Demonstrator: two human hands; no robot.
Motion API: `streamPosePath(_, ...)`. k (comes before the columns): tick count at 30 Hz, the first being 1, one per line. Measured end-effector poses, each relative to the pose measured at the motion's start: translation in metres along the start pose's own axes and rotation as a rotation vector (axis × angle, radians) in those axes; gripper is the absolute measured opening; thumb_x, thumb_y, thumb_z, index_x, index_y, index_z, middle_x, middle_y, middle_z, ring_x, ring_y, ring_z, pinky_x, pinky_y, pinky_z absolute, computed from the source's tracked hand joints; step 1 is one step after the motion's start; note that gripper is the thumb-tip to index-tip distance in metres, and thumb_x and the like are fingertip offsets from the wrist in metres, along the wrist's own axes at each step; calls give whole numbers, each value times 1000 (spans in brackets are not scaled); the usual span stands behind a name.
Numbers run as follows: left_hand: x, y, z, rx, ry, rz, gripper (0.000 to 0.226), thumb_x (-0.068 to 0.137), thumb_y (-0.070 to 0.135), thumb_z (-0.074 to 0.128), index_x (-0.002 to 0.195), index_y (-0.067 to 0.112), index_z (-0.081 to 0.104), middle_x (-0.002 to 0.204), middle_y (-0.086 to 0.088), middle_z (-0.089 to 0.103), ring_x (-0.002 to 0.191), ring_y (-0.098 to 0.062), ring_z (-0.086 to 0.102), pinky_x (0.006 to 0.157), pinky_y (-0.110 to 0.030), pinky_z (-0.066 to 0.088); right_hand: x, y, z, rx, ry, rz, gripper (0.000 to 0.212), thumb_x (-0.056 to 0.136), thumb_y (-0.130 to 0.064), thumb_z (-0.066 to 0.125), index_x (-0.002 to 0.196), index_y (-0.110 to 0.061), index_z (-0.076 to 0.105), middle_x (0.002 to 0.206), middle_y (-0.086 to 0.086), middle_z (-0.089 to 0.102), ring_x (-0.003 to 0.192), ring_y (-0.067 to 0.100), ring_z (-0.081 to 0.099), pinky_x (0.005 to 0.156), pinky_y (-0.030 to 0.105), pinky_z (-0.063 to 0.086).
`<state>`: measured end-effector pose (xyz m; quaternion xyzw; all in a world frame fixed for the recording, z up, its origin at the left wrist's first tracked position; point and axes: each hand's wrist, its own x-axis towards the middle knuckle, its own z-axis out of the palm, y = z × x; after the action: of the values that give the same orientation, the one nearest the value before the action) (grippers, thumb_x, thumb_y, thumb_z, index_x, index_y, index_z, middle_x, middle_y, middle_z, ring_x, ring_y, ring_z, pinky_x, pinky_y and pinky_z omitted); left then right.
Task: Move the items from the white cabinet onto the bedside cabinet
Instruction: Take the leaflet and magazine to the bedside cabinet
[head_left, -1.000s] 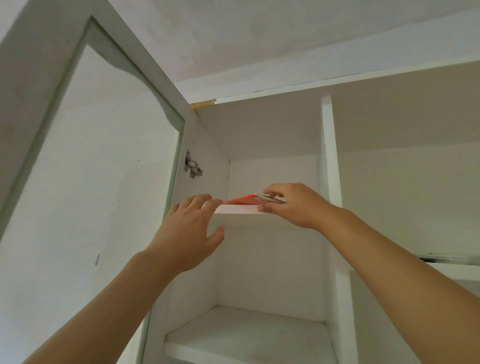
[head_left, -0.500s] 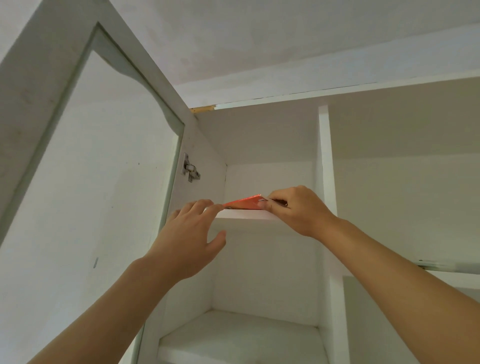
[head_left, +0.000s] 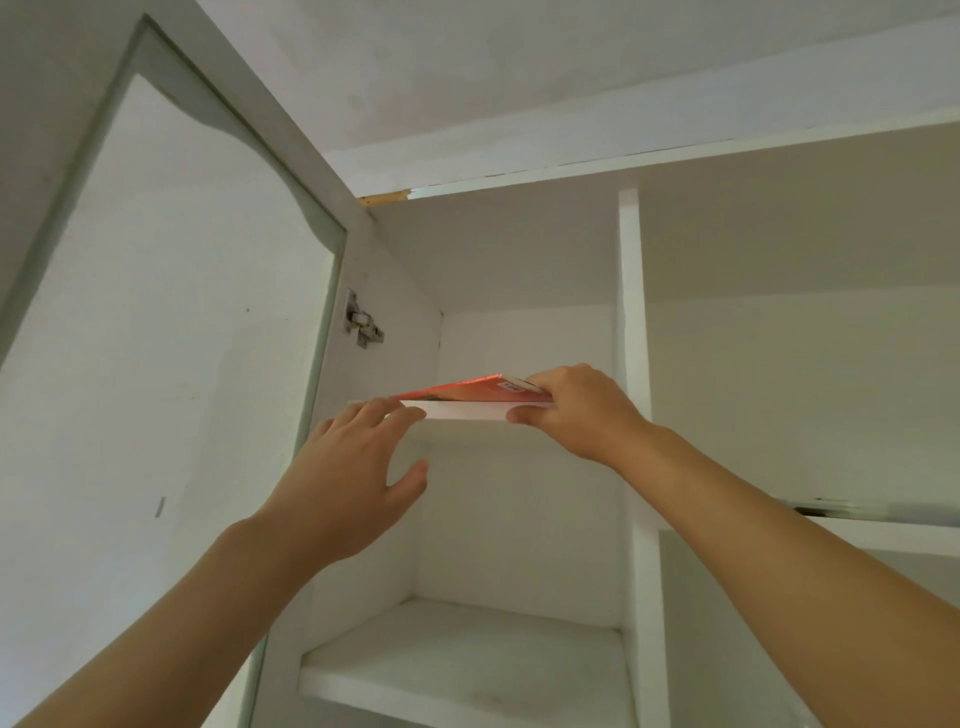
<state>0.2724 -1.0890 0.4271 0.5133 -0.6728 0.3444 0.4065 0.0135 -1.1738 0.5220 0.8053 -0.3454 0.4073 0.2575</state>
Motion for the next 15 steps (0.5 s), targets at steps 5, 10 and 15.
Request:
streamPosePath(5,-10,-2,-4,30,-12,-25,59,94,58,39,146,31,46,150,10,47,137,-14,43,115,-41,41,-4,0,6,0,110,-63,23,95,-51,65,95,-28,69,78,-6,66,74,22,60,69,38,49)
streamPosePath(10,-21,2,-10,74,-23,-60,62,91,61,36,145,32,47,147,10,49,133,-16,47,110,-39,43,1,-1,9,44,240,-150,27,93,-33,68,72,-26,52,61,-5,54,63,27,51,59,36,40)
streamPosePath(15,-40,7,-23,116,-40,-96,66,89,64,32,145,33,48,146,13,49,133,-11,45,110,-36,41,7,-7,14,167,335,-247,31,85,-32,78,68,-19,56,59,-5,52,59,20,50,56,35,42)
